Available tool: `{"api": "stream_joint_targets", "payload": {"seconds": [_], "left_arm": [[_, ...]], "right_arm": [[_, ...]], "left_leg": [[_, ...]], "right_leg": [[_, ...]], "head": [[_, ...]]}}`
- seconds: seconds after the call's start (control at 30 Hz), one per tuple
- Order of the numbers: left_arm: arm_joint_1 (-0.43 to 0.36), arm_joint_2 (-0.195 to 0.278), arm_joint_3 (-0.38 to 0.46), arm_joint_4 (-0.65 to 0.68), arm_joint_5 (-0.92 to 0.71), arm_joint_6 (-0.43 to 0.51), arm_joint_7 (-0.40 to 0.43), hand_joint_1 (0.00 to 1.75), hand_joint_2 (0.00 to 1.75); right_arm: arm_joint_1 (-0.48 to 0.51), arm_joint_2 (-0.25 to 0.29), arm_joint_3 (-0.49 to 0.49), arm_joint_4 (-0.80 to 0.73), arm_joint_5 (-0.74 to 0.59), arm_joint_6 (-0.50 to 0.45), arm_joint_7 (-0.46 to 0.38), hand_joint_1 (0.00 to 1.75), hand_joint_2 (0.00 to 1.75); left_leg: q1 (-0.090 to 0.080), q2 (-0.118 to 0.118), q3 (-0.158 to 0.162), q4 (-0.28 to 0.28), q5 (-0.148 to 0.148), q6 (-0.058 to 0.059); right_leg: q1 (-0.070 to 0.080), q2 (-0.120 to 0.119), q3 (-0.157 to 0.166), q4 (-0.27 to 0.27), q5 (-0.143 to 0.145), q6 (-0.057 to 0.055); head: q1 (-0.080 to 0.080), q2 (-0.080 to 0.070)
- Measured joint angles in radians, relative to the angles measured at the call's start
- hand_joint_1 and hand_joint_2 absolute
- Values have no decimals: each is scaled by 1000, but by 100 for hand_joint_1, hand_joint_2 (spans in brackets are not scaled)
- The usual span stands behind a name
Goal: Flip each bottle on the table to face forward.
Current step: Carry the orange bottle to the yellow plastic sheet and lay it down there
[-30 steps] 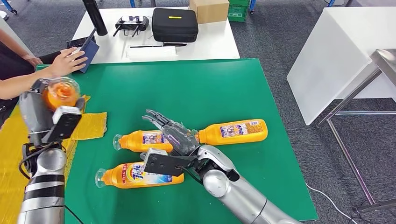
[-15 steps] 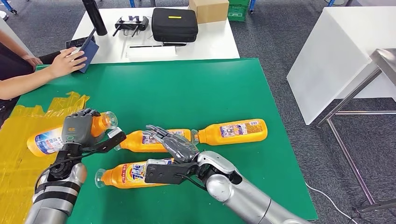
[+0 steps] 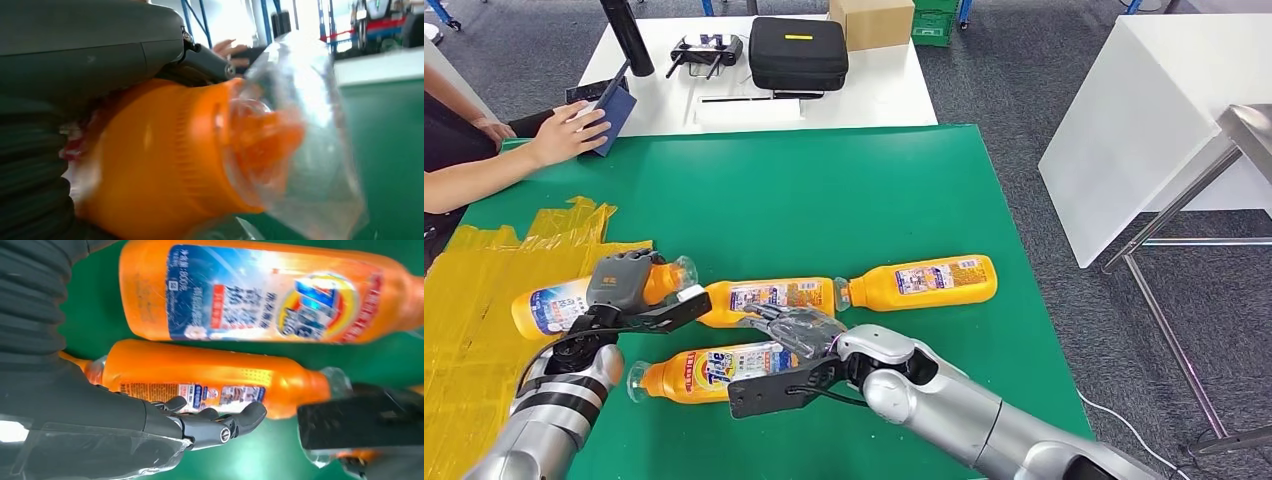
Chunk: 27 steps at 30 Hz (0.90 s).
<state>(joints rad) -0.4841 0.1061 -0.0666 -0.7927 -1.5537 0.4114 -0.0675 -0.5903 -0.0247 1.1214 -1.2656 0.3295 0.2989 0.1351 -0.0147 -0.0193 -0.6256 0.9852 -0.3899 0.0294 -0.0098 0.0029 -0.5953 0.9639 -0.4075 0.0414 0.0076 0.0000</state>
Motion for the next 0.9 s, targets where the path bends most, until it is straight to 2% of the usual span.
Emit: {"api": "stream_joint_targets", "payload": {"seconds": [0.03,0.17,0.37,0.53,0.73,0.83,0.9], "left_arm": [[-11,1,-5,18,-3,-20,11,0,0],[-58,6,-42,90,-11,-71,73,0,0],[-89,14,-72,144,-14,-77,90,0,0],[-99,16,-81,173,-3,-71,74,0,0],[-110,15,-83,187,33,-43,38,0,0],[-110,13,-82,185,59,-12,27,0,0],[-102,8,-73,172,123,40,-12,0,0]], "right_arm": [[-5,6,11,17,0,4,4,0,175],[-15,43,55,94,5,13,8,0,175],[-19,74,85,155,10,13,10,0,175],[-26,95,108,204,22,19,8,0,175],[-26,152,146,307,52,2,-16,0,175],[-28,171,156,338,58,-4,-21,0,175],[-31,180,162,356,68,-10,-21,0,175]], "left_leg": [[0,0,0,0,0,0],[0,0,0,0,0,0],[0,-1,0,0,0,-1],[0,-1,0,0,0,-1],[0,1,1,0,0,-1],[0,2,2,0,0,-1],[1,3,2,0,0,-1]], "right_leg": [[0,0,0,0,0,0],[0,0,0,0,0,0],[0,0,0,0,0,0],[0,0,0,0,0,0],[0,0,0,0,0,0],[0,0,0,0,0,0],[0,1,0,0,0,0]], "head": [[0,0],[0,0],[0,0],[0,0],[0,0],[0,0],[0,0]]}}
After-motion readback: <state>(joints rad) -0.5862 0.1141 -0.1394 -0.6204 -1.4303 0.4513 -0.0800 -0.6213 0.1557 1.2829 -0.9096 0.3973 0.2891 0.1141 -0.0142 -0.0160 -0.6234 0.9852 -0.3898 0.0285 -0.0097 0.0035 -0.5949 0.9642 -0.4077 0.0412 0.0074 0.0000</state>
